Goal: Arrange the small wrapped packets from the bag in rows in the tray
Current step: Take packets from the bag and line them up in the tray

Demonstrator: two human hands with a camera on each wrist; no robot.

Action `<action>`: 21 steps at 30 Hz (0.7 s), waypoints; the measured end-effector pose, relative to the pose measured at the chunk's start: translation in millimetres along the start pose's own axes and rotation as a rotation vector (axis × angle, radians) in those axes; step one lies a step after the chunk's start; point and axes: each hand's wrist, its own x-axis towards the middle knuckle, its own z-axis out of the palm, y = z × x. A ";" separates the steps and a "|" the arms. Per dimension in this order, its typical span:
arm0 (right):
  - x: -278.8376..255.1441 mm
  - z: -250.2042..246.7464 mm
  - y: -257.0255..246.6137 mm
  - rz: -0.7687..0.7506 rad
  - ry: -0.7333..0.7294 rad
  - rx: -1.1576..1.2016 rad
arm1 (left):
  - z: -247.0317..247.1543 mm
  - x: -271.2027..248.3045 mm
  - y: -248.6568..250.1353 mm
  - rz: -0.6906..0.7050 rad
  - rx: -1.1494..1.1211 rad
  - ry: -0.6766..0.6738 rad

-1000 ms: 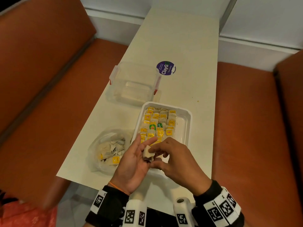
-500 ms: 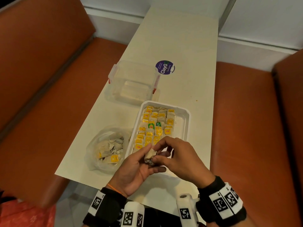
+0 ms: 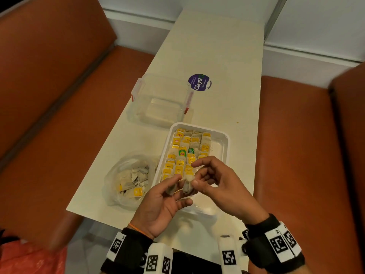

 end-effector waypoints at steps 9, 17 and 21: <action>3.2 -12.4 8.2 -0.006 -0.002 0.237 | -2.9 0.0 -4.9 0.068 0.175 -0.001; 3.7 -10.0 15.4 0.032 0.059 0.345 | -0.1 2.5 -6.6 0.070 0.251 0.001; 3.5 -6.7 18.5 0.067 0.120 0.340 | 5.2 3.7 -6.8 0.107 0.277 0.068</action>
